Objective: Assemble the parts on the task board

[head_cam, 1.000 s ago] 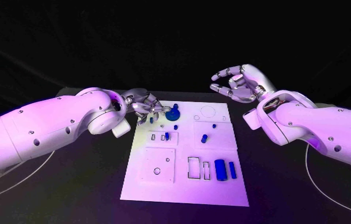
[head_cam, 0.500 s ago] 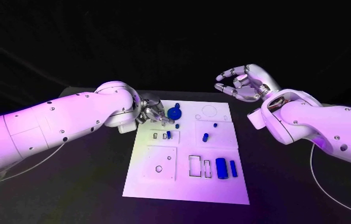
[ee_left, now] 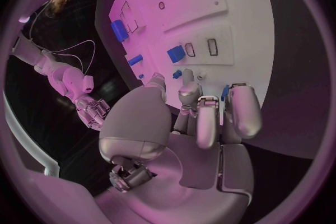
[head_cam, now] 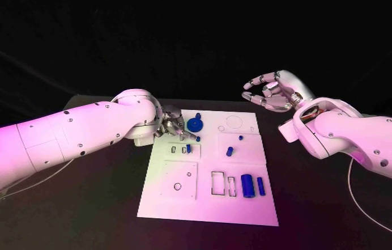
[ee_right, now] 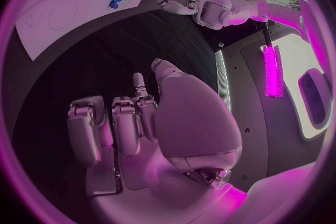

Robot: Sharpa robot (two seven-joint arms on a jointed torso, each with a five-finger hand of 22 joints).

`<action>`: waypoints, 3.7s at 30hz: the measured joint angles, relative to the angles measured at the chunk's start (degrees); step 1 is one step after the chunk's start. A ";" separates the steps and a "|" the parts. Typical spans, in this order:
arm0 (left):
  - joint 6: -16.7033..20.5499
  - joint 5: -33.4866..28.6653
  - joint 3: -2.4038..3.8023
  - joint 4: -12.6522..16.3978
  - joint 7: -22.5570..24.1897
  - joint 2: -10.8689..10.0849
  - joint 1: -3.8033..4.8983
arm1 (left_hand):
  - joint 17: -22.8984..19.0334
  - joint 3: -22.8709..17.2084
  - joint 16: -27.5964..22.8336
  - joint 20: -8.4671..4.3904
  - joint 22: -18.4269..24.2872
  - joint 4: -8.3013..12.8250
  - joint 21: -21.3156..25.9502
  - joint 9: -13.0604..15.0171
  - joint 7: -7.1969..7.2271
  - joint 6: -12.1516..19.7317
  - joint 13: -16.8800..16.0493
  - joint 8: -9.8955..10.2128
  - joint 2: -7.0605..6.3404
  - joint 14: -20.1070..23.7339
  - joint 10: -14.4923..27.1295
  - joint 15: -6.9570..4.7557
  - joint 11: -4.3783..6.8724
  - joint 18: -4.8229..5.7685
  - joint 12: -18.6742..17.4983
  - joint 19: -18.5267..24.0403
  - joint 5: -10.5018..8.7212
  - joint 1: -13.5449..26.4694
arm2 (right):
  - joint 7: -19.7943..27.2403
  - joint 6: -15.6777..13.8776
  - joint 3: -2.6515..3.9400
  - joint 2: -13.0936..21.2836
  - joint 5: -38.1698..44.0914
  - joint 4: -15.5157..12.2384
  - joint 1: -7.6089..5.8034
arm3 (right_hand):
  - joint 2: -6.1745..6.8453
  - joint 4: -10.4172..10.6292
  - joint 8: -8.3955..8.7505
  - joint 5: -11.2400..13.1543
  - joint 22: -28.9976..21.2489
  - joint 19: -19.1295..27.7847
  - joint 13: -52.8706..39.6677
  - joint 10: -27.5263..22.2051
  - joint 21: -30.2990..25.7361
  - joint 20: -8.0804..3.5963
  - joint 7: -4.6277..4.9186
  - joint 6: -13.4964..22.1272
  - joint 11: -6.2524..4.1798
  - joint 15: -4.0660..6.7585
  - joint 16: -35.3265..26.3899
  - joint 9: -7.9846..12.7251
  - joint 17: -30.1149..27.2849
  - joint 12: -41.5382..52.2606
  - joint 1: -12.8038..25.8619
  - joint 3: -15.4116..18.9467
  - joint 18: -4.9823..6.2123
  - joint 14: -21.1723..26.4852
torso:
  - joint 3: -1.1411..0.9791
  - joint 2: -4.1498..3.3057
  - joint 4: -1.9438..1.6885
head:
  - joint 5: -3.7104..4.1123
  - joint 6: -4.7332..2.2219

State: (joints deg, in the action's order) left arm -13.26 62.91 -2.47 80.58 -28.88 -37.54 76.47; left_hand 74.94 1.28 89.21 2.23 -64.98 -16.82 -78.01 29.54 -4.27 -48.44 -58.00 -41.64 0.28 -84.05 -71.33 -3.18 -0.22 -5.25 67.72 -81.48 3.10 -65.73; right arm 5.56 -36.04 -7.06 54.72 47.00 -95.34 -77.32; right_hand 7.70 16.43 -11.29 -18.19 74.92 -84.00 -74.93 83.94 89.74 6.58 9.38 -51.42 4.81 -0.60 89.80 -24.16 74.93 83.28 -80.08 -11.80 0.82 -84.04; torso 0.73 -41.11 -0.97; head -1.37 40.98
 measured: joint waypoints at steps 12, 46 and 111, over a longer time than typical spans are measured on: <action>-1.84 0.18 -0.60 -1.38 -0.68 1.65 0.01 | -0.01 0.79 0.00 -0.01 -0.35 0.14 -0.26 0.72 0.00 0.00 0.88 -0.22 0.38 0.00 0.26 0.00 0.24 -0.01 -0.27 0.01 0.00 0.38 | -0.79 0.09 -0.06 -0.27 0.61 0.36 0.00 | 0.38 0.00 -0.22 -0.91 -0.01 0.00 0.01 0.00 0.00 0.00 0.00 0.00 0.00 0.00 0.00 0.05 -0.01 0.00 0.38 -0.31 0.00 0.00 | 0.04 -0.04 -0.05 | 0.26 0.49; -5.48 -0.67 -1.46 -2.74 -1.23 3.21 -0.01 | -0.02 0.83 -0.01 -0.19 -0.74 0.10 -0.48 1.30 0.00 0.44 0.90 -0.43 1.99 0.01 0.27 0.01 0.22 -0.01 -0.31 0.20 0.00 -1.70 | -1.43 0.20 -0.18 -0.91 1.03 1.11 0.11 | 0.37 0.15 -0.22 -1.33 0.03 0.00 0.02 0.00 0.00 0.00 0.00 0.01 0.00 0.00 0.00 0.05 -0.02 0.01 0.37 -0.47 0.00 0.00 | -0.02 -0.08 -0.02 | -0.15 0.95; 1.19 -13.11 -1.35 2.29 -0.78 -1.07 -0.42 | -0.04 -41.38 -0.02 -0.59 -1.68 3.70 -0.70 8.89 0.44 2.24 -1.45 -4.74 -11.08 0.11 -2.23 -0.70 1.00 -0.01 0.83 0.21 9.29 -1.57 | -1.96 0.25 -0.32 -0.53 1.89 1.65 0.54 | 0.60 -0.17 -0.66 -3.44 -0.02 0.00 0.00 0.21 0.00 0.00 0.01 0.01 -0.21 -0.01 0.00 0.15 -0.01 0.02 0.60 -2.05 0.00 0.00 | -0.07 -0.05 -0.30 | -0.32 1.22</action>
State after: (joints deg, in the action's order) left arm -12.07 49.80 -3.82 82.87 -29.66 -38.61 76.05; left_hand 74.91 -40.10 89.19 1.64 -66.66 -13.12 -78.70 38.42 -3.84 -46.20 -59.45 -46.38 -10.80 -83.94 -73.56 -3.88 0.79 -5.26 68.55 -81.27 12.39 -67.30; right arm 3.60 -35.79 -7.37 54.19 48.89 -93.69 -76.78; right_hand 8.30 16.27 -11.95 -21.63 74.90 -84.00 -74.93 84.15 89.74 6.58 9.39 -51.41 4.61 -0.60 89.80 -24.01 74.92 83.29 -79.48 -13.84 0.82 -84.03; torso 0.66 -41.15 -1.27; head -1.69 42.20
